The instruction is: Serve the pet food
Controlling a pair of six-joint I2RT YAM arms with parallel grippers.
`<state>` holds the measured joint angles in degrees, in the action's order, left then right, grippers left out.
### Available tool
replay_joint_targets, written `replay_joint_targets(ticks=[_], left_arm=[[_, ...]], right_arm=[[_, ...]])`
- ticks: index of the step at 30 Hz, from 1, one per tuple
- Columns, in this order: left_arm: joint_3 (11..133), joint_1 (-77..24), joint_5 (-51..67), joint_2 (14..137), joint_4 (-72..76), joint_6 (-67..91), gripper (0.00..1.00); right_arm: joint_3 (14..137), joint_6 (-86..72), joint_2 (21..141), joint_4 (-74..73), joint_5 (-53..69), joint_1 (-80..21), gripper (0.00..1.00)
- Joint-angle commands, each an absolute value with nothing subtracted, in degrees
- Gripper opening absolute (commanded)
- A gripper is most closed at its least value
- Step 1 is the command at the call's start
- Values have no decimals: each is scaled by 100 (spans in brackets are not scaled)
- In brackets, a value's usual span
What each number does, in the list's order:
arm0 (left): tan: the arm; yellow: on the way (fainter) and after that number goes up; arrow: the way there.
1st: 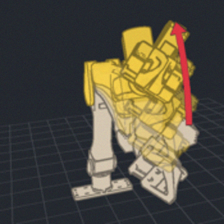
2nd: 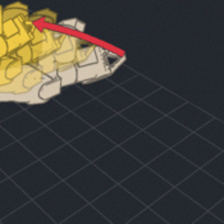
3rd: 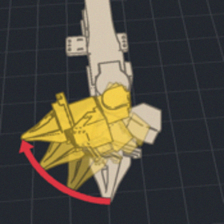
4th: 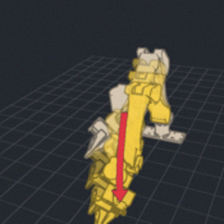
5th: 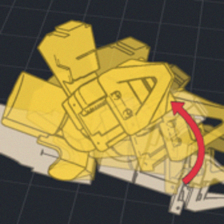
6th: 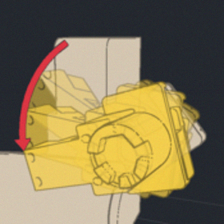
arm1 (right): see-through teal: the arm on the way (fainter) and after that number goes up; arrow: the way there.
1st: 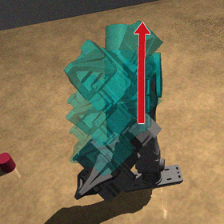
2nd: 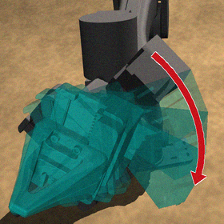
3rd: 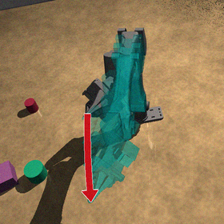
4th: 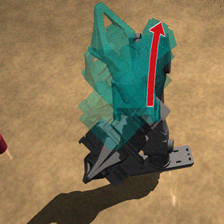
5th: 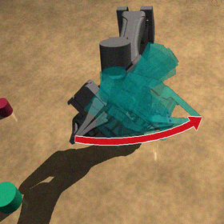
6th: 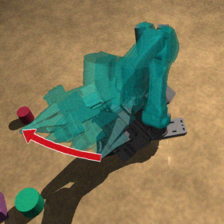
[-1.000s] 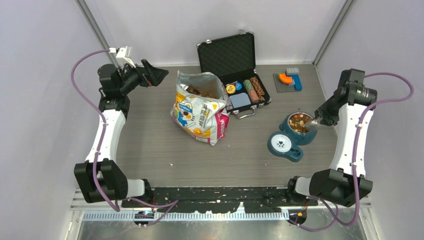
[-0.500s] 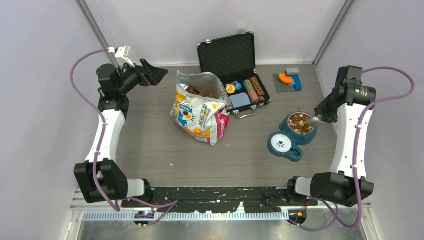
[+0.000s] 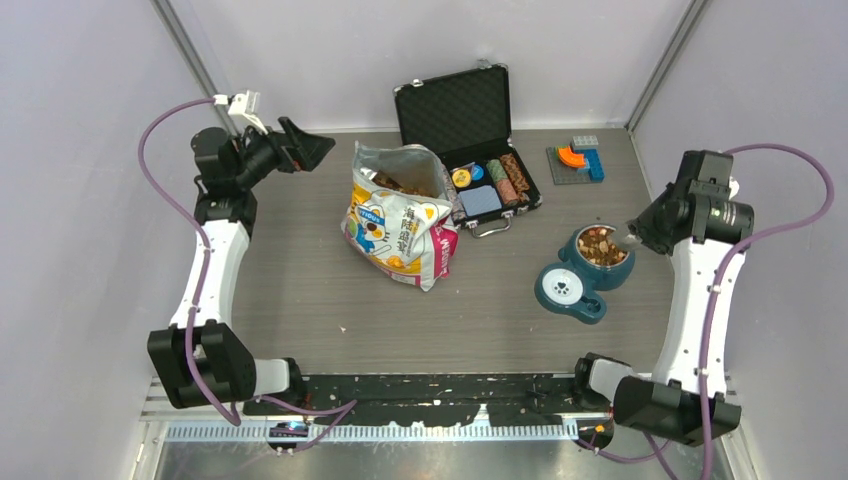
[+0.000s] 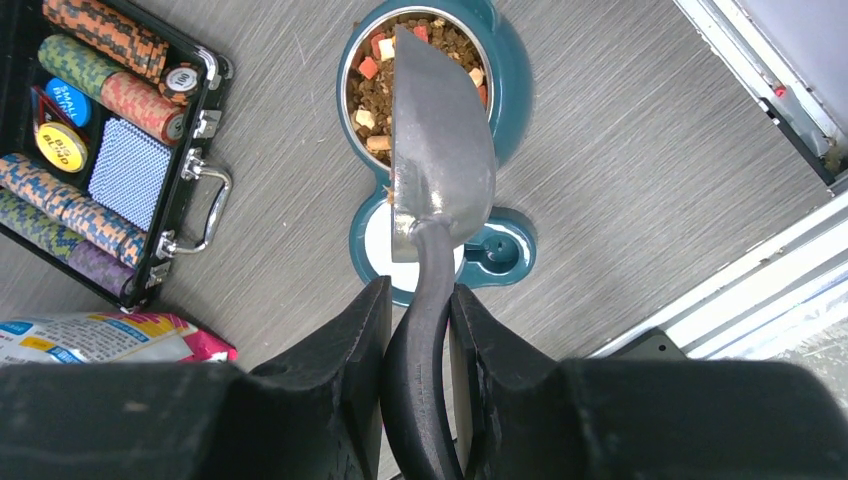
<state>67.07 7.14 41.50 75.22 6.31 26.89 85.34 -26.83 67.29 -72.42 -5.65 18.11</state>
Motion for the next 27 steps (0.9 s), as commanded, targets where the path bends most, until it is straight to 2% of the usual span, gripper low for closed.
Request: replay_joint_targets(ticks=[1,14,21,27], left_arm=[[6976,756,4128,7212,623,2772,99],[7039,755,4275,6819,201,2698,99],[7088,754,4568,6778,304,2922,99],[7085,756,4718,6803,391,3036,99]], right_arm=[[7960,-2624,6100,-6556,-652,1852,5],[6814,-2465,5133,-5056,-7,1894,5],[6646,-2697,4660,-4143,2335,1894,5],[6323,-3513,4508,-2773,4061,1887,5]])
